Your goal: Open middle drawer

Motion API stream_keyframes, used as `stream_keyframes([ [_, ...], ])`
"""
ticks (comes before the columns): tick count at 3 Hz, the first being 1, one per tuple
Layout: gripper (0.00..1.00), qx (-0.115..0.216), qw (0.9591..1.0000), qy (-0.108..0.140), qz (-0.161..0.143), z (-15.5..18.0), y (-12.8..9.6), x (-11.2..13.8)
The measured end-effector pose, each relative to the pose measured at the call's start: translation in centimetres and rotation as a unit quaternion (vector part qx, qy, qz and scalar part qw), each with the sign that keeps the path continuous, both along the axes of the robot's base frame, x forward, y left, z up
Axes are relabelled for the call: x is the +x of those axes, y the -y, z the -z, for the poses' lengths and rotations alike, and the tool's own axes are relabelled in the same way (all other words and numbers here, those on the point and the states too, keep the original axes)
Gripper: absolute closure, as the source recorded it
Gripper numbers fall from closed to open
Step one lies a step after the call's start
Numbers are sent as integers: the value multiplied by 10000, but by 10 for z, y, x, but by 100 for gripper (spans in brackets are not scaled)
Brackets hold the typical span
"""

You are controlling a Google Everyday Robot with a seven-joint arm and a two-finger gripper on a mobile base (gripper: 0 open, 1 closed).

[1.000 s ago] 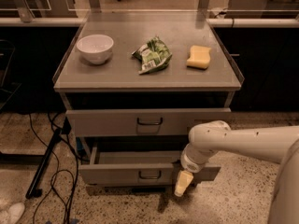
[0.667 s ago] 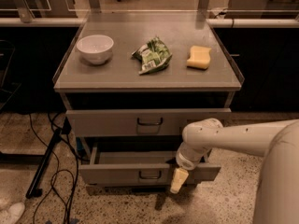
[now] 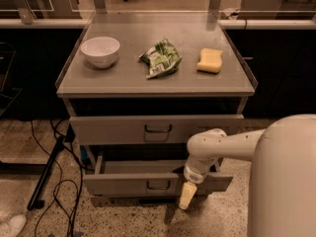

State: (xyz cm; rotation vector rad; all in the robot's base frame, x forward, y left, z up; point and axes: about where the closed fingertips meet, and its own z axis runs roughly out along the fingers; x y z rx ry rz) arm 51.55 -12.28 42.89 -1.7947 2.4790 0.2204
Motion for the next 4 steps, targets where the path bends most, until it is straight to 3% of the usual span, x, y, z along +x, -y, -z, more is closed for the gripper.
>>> stream_keyframes([
  [4,0,114,9993,-349,-60,29,11,-25],
])
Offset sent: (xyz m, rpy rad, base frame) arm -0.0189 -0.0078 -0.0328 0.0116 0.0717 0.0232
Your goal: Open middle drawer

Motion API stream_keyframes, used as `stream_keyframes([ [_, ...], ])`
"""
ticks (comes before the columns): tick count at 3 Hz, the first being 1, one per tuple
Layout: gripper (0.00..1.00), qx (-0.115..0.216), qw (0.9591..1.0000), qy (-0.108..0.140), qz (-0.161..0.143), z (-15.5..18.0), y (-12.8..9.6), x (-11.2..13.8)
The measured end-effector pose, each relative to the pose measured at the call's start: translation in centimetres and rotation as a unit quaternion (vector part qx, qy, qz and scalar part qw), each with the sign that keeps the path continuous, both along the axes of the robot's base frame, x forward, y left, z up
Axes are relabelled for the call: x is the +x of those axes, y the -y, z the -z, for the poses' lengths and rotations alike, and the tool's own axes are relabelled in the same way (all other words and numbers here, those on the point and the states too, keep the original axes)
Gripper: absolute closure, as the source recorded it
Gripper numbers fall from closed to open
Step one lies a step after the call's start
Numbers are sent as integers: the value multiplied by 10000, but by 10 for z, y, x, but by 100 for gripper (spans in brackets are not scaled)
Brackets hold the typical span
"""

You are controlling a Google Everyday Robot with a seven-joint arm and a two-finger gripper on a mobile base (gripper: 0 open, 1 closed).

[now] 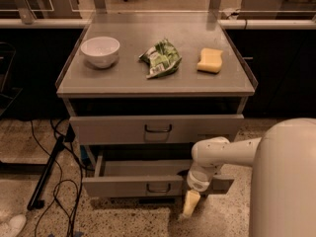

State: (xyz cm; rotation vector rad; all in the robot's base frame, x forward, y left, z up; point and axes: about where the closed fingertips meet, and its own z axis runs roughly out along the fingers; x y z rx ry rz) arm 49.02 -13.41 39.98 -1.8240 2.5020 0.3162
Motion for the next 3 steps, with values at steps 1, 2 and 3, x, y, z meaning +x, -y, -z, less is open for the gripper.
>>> stream_keyframes([
  [1,0,72,9999,-62,52,0,6,-11],
  [2,0,272,9994,-144,149,-11,21,-42],
  [3,0,506,9971,-290,496,-45,78,-114],
])
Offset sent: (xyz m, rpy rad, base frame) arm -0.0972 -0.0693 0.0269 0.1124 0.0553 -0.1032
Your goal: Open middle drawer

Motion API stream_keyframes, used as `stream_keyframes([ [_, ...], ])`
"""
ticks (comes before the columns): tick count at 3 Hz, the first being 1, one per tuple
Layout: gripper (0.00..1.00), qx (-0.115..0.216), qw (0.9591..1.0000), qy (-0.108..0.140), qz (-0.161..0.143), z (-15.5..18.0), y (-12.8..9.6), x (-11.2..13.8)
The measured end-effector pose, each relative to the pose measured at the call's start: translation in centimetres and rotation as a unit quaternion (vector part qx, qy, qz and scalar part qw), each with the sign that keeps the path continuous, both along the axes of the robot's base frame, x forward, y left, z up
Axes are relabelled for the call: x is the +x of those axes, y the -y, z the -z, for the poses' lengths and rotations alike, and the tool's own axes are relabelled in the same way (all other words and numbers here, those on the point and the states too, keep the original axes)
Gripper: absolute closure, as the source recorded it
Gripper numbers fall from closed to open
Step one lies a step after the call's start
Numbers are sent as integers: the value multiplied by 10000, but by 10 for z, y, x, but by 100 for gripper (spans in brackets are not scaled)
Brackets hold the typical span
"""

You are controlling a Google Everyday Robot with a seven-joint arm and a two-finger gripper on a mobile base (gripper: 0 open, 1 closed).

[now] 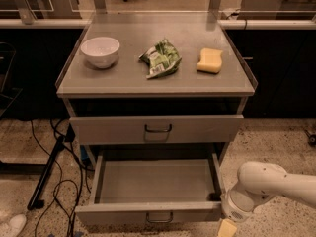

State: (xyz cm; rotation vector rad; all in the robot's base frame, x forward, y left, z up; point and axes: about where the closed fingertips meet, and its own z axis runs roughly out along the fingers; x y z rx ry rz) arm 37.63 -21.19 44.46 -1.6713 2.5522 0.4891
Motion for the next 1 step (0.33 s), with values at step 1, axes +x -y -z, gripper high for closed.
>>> stream_keyframes([
  [1,0,2,10000,1,20,-1,2,-2],
])
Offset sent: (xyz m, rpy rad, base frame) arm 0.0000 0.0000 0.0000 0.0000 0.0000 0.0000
